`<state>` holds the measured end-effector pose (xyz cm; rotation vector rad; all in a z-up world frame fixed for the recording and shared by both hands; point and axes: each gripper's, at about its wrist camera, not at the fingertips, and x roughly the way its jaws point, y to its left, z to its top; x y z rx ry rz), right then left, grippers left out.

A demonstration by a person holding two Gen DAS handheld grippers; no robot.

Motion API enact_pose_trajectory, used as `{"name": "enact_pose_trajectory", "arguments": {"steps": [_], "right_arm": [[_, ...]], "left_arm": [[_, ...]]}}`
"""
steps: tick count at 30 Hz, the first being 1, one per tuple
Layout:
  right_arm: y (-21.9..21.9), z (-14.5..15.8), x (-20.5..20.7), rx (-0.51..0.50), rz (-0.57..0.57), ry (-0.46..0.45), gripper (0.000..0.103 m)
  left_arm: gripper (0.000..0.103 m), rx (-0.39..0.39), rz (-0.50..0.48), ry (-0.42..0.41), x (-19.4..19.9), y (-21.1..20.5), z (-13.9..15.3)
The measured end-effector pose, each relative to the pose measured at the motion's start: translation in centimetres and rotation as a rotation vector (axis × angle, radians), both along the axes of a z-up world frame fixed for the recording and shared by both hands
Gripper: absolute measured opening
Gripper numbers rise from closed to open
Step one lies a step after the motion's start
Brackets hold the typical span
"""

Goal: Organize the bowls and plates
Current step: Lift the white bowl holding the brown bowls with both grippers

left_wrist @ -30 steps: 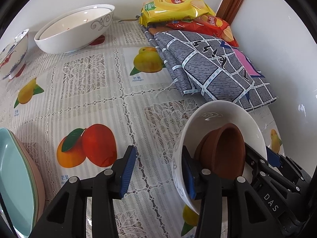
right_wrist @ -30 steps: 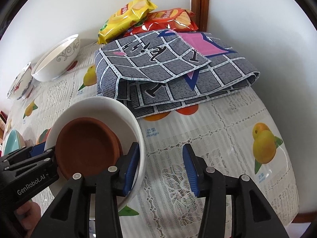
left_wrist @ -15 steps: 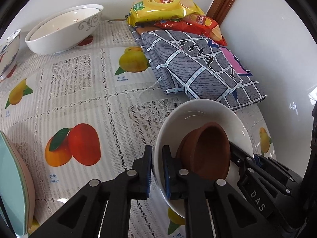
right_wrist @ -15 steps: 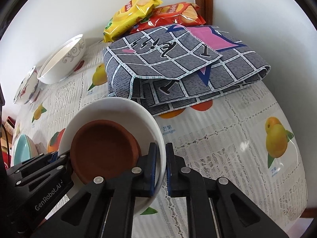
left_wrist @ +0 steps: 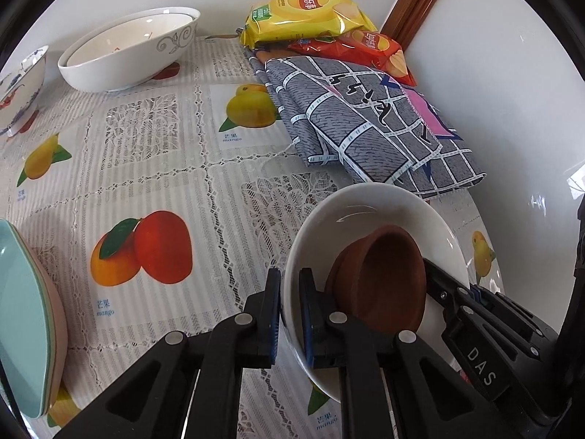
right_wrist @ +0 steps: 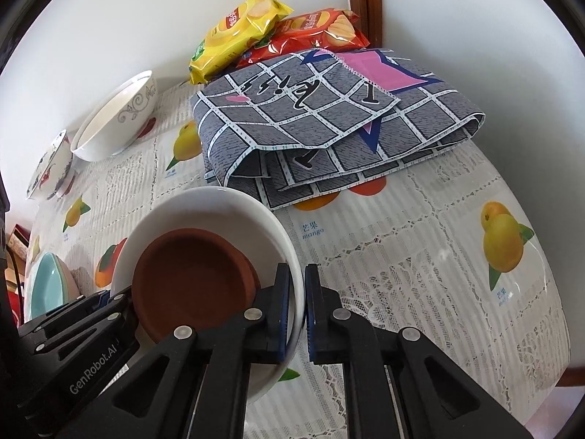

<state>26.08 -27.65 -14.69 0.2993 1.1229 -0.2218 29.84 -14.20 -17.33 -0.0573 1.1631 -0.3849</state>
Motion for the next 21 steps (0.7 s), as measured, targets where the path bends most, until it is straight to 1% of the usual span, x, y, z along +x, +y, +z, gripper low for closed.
{"name": "enact_pose_trajectory", "arguments": {"steps": [13,21], "right_arm": [[0.6,2.5,-1.5,0.012,-0.002,-0.039,0.008],[0.8,4.1,-2.6,0.006,-0.006,-0.059,0.008]], "left_arm": [[0.01,0.005,0.014,-0.035,-1.7,0.8,2.6],[0.01,0.001,0.014,-0.041,-2.7,0.9,3.8]]}}
